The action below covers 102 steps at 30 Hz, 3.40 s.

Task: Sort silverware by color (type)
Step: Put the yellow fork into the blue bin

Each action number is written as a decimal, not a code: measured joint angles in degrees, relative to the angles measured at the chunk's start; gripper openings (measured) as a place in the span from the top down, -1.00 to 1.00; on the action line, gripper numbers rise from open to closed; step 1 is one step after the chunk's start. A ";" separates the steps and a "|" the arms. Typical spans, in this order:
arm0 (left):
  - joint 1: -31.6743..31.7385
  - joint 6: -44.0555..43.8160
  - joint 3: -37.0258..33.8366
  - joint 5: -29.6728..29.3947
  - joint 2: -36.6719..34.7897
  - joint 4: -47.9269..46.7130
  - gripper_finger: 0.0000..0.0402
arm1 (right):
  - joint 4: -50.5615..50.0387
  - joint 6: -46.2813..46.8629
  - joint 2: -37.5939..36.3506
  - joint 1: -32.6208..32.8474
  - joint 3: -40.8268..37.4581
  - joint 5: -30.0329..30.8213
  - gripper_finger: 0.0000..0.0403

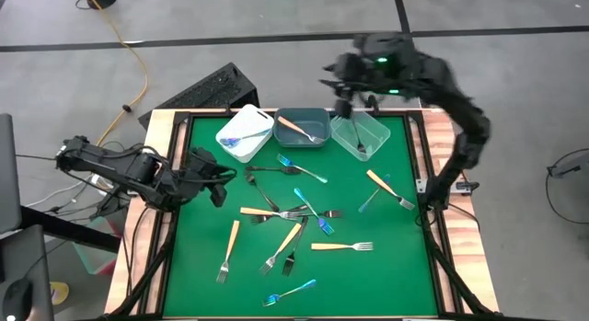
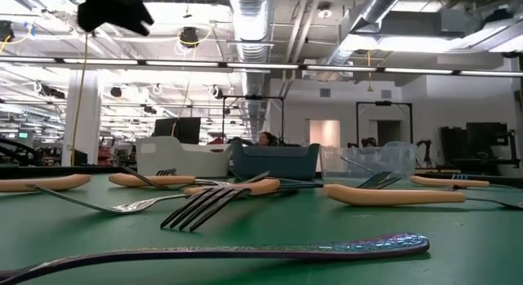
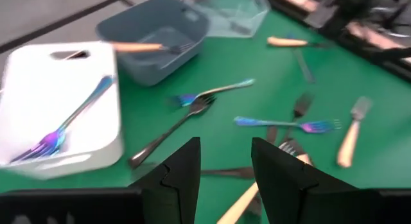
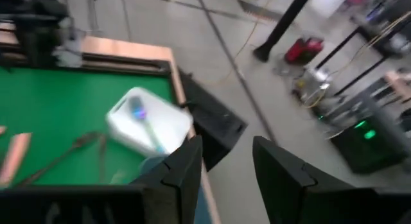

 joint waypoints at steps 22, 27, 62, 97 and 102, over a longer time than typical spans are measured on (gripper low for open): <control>-0.18 -16.09 0.00 35.46 28.17 -2.22 0.39 | -26.85 22.85 -16.03 3.51 -5.32 0.81 0.29; -5.03 -28.09 0.00 36.37 35.09 -1.90 0.39 | -26.95 21.76 -16.10 3.51 -8.78 0.78 0.29; -15.07 -51.52 0.42 39.75 48.30 3.47 0.36 | -24.70 16.80 -15.53 3.66 -17.92 0.53 0.30; -5.53 -16.28 3.76 -10.03 7.92 14.27 0.91 | 0.79 10.62 -15.53 3.34 -20.58 -15.97 0.30; -1.26 -0.23 3.80 -10.39 2.15 21.20 0.91 | 13.92 13.45 -15.39 3.16 -26.60 -19.74 0.30</control>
